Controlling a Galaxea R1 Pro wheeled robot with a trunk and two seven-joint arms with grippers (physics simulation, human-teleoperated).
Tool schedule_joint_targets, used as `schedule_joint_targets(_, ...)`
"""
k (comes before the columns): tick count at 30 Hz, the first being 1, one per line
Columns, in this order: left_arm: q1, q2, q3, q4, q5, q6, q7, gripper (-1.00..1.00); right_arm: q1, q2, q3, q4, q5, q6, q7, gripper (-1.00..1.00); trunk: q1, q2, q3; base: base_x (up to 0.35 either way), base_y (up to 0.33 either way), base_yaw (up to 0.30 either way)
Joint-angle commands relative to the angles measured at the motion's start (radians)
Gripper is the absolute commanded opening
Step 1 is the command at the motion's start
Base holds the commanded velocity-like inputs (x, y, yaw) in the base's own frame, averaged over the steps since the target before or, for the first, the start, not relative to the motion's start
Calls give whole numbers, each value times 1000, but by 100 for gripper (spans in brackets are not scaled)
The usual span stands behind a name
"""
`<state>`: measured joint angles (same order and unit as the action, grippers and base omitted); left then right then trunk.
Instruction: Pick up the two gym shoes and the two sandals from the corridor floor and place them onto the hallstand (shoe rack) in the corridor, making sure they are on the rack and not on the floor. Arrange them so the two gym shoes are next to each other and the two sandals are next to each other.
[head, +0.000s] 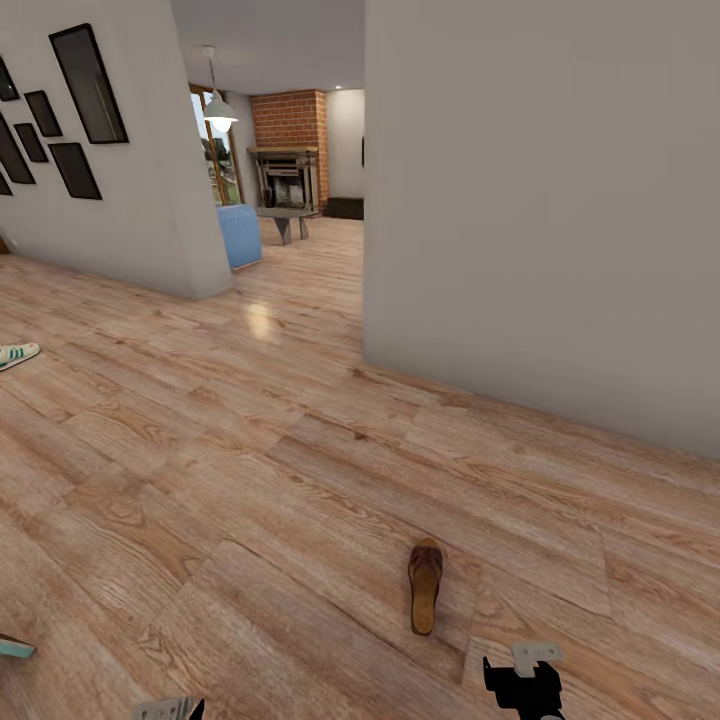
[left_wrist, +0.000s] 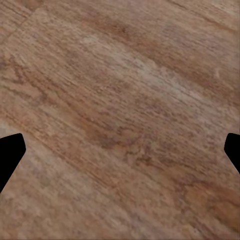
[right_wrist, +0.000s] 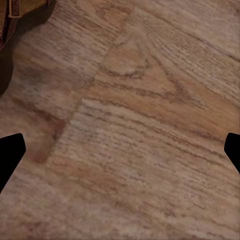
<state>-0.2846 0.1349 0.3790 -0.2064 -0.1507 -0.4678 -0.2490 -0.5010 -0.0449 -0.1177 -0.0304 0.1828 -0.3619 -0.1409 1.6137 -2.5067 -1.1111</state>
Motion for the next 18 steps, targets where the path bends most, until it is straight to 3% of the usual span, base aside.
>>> schedule_joint_targets(1, -1, 0, 9, 0, -10, -3, -4, 100, -1, 0, -8, 1, 11, -3, -3, 100, 0, 0, -1, 0, 0, 0)
schedule_joint_targets(11, -81, -10, 2, -5, -19, 16, -5, 100, -1, 2, -6, -21, 16, -4, 0, 100, 0, 0, -1, 0, 0, 0)
schedule_joint_targets(18, -172, -10, 1, -5, -21, 66, -4, 100, -1, 2, -5, -141, 16, 11, 3, 100, 0, 0, -1, 0, 0, 0)
